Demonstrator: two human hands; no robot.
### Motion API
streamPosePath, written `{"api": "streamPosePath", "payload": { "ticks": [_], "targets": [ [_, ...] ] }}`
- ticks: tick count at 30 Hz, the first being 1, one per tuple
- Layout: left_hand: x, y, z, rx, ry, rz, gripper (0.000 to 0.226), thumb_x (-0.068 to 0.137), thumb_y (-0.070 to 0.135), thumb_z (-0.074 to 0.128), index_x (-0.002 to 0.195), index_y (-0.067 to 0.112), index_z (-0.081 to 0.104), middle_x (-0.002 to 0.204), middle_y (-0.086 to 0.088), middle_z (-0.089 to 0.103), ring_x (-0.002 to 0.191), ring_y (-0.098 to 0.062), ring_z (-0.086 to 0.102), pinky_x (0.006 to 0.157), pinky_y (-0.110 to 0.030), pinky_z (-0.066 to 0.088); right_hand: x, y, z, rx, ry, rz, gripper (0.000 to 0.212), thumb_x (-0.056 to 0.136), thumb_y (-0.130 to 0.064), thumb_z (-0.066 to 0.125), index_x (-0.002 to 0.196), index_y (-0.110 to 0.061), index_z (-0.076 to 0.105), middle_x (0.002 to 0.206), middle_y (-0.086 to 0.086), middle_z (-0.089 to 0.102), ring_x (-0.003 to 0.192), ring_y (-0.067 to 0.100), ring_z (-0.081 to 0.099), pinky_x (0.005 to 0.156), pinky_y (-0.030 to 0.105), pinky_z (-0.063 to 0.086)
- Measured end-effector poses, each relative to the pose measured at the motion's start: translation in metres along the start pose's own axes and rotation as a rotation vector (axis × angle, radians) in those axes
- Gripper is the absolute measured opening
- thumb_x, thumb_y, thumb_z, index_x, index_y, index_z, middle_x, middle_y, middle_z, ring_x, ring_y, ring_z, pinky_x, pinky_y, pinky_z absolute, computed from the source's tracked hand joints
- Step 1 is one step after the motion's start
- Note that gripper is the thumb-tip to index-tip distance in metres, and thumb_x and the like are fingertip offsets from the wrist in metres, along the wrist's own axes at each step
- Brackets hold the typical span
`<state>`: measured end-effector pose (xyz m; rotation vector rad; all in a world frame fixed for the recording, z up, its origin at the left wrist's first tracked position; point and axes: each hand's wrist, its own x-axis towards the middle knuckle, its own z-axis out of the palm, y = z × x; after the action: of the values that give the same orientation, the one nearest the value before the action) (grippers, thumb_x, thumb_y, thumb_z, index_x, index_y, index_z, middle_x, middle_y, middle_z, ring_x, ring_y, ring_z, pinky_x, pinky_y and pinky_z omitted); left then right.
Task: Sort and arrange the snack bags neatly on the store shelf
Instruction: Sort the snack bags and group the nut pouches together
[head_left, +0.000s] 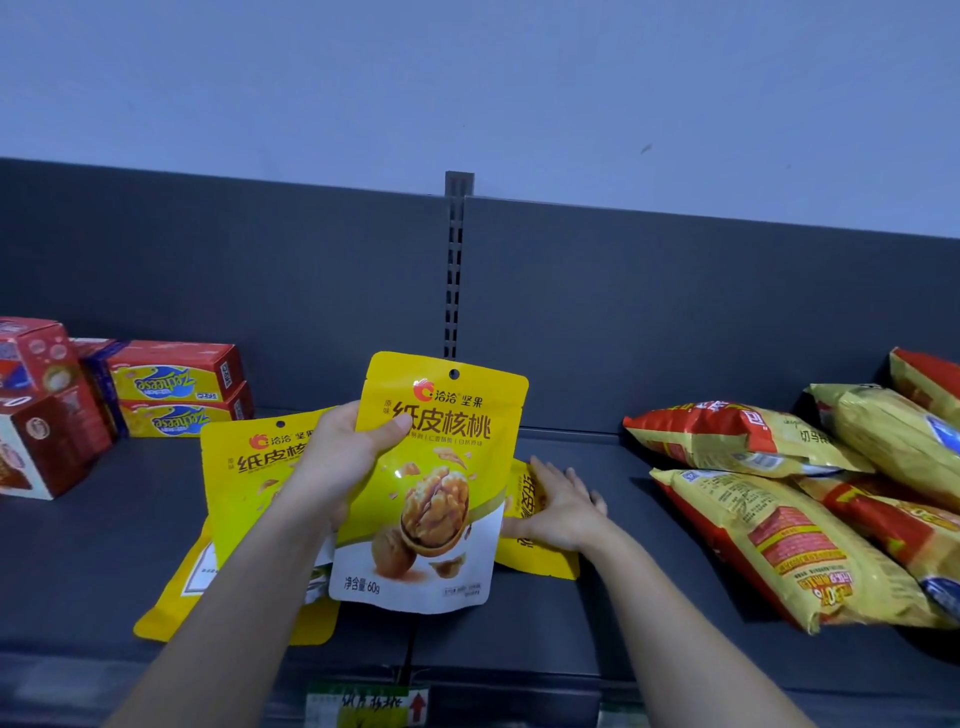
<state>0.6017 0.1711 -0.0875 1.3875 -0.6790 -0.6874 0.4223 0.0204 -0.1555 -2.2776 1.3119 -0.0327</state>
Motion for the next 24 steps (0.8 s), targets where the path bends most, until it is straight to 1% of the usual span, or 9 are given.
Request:
{"api": "streamPosePath", "payload": {
  "ticks": [2,4,8,10,12,14,17,21,24],
  "targets": [
    [0.002,-0.002,-0.001,-0.001,-0.006,-0.005,0.009,0.091,0.008,0.062,0.094,0.011,0.069,0.089,-0.007,0.076,0.084,-0.03,0.071,0.079,-0.042,0.055,0.004,0.001,-0.004,-0.019,-0.037,-0.026,0.118,0.064,-0.071,0.072,0.155,-0.029,0.009,0.161,-0.001,0.011,0.149,0.022,-0.001,0.117,0.049,0.001],
    [0.003,-0.003,-0.002,0.006,-0.019,-0.005,0.01,0.091,0.009,0.062,0.097,0.011,0.069,0.093,-0.008,0.075,0.086,-0.029,0.071,0.081,-0.042,0.054,0.006,-0.002,-0.01,-0.076,-0.036,-0.026,0.121,0.054,-0.076,0.073,0.151,-0.025,0.022,0.149,0.004,0.024,0.144,0.026,0.013,0.114,0.047,0.013],
    [0.004,-0.005,-0.001,-0.003,-0.029,-0.008,0.009,0.092,0.01,0.061,0.095,0.013,0.069,0.087,-0.006,0.076,0.079,-0.025,0.072,0.07,-0.037,0.055,0.004,-0.011,-0.024,-0.22,-0.017,0.03,0.095,0.055,-0.073,0.076,0.129,-0.019,0.052,0.129,0.004,0.049,0.128,0.025,0.04,0.102,0.041,0.036],
    [0.004,-0.006,0.0,-0.01,-0.029,-0.01,0.009,0.092,0.01,0.061,0.094,0.013,0.069,0.084,-0.005,0.076,0.074,-0.023,0.072,0.061,-0.032,0.055,0.003,-0.011,-0.036,-0.087,-0.029,0.013,0.065,0.063,-0.053,0.084,0.11,-0.014,0.061,0.114,0.005,0.061,0.109,0.022,0.057,0.091,0.036,0.049],
    [0.005,-0.005,0.002,-0.02,-0.044,-0.013,0.009,0.092,0.009,0.06,0.094,0.013,0.069,0.085,-0.006,0.076,0.073,-0.023,0.072,0.056,-0.03,0.056,0.0,-0.013,-0.05,0.095,-0.025,-0.047,0.028,0.072,-0.024,0.084,0.086,-0.015,0.061,0.098,0.006,0.066,0.086,0.018,0.062,0.075,0.031,0.052],
    [0.005,-0.003,0.004,-0.02,-0.08,-0.008,0.01,0.092,0.008,0.06,0.096,0.012,0.068,0.089,-0.008,0.076,0.074,-0.023,0.073,0.056,-0.03,0.057,-0.005,-0.016,-0.066,0.25,0.073,-0.124,0.023,0.076,-0.005,0.078,0.075,-0.019,0.06,0.09,0.007,0.068,0.074,0.017,0.062,0.073,0.034,0.054],
    [0.008,-0.003,0.007,0.034,-0.063,0.07,0.013,0.089,0.009,0.065,0.1,0.015,0.066,0.1,-0.012,0.073,0.078,-0.022,0.071,0.064,-0.034,0.057,-0.019,-0.029,-0.09,0.556,0.232,-0.316,0.028,0.074,0.007,0.075,0.082,-0.019,0.067,0.082,0.003,0.071,0.059,0.012,0.063,0.063,0.029,0.055],
    [0.009,0.01,0.001,0.162,-0.14,0.284,0.023,0.077,0.021,0.076,0.095,0.034,0.072,0.122,-0.005,0.062,0.109,-0.025,0.063,0.09,-0.044,0.052,-0.034,-0.046,-0.111,0.841,0.31,-0.475,0.026,0.075,0.005,0.075,0.084,-0.016,0.062,0.058,-0.003,0.066,0.046,0.01,0.06,0.047,0.024,0.05],
    [0.005,0.015,0.001,0.252,-0.3,0.35,0.02,0.079,0.013,0.077,0.095,0.025,0.076,0.127,0.01,0.061,0.117,-0.002,0.057,0.094,-0.025,0.048,-0.042,-0.055,-0.119,0.939,0.211,-0.492,0.018,0.069,-0.016,0.08,0.075,-0.013,0.063,0.066,0.003,0.07,0.06,0.018,0.065,0.061,0.032,0.052]
  ]
}}
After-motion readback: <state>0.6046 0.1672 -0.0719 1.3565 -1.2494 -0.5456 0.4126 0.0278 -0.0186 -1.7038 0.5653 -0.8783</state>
